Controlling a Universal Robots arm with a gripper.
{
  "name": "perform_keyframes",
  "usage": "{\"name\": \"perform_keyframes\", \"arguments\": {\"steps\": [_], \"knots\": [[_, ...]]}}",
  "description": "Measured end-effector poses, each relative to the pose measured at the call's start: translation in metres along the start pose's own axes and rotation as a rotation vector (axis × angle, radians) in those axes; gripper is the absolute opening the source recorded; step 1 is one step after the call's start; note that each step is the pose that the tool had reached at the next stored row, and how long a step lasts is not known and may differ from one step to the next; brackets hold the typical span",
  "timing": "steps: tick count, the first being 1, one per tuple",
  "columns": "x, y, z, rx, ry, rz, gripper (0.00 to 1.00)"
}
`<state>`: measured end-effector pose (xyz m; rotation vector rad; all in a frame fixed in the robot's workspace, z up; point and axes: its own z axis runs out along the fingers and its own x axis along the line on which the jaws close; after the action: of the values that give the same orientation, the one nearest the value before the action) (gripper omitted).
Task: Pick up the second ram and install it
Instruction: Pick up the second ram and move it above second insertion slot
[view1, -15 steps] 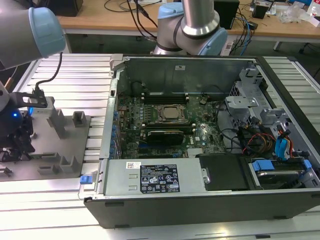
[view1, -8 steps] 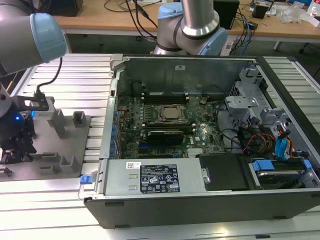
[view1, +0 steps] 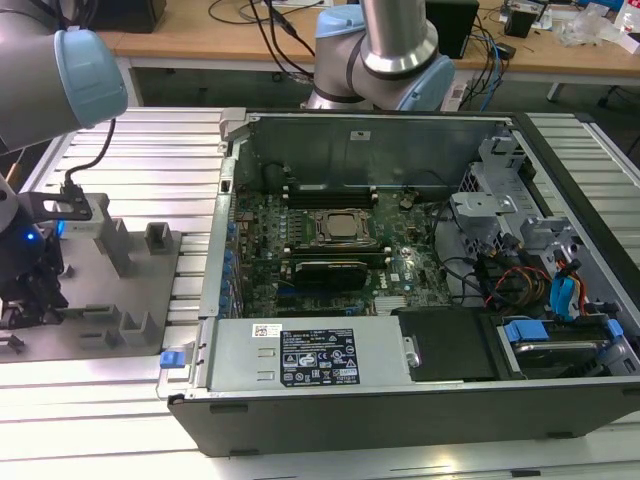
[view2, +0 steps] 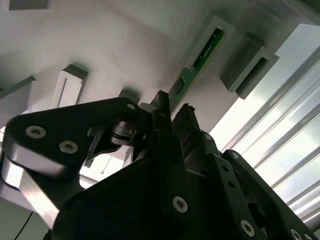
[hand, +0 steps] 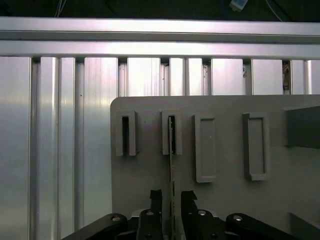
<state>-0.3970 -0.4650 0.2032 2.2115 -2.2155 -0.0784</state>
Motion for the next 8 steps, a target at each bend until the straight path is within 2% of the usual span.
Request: {"name": "perform_keyframes", "arguments": {"steps": [1,2,3,4,8], "knots": [[0.0000,0.0000,0.0000,0.0000,0.0000,0.000,0.22],[0.0000,0.0000,-0.0001,-0.0001,0.0001,0.000,0.22],[0.0000,0.0000,0.0000,0.0000,0.0001,0.000,0.15],[0.0000,0.0000,0.0000,0.0000,0.0000,0.000,0.13],[0.0000,0.0000,0.0001,0.0000,0.0000,0.000,0.13]]}}
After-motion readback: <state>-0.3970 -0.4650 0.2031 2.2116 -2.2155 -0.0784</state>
